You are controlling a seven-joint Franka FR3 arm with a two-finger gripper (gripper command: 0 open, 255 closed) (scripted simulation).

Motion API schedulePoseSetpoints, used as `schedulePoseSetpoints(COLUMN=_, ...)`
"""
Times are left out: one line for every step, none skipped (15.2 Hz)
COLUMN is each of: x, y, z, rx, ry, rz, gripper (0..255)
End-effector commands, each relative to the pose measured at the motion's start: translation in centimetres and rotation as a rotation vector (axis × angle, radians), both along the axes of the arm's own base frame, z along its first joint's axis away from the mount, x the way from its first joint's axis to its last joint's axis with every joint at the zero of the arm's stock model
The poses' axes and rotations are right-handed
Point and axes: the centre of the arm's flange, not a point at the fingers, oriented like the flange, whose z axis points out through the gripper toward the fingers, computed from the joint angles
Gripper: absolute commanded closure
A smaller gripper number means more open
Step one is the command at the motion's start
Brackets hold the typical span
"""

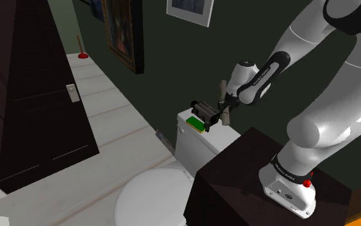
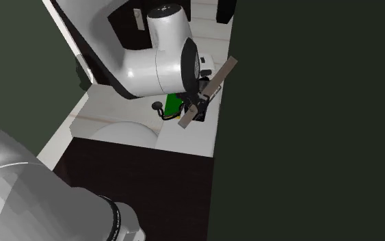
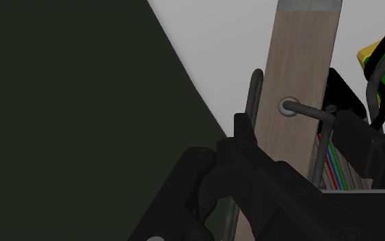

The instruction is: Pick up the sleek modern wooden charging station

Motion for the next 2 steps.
schedulePoseSetpoints(x=0.11, y=-0.07, z=0.78, rx=0.000, ry=-0.003, rz=-0.003, gripper=255)
schedulePoseSetpoints(x=0.11, y=-0.07, z=0.78, rx=0.000, ry=-0.003, rz=-0.003, gripper=255)
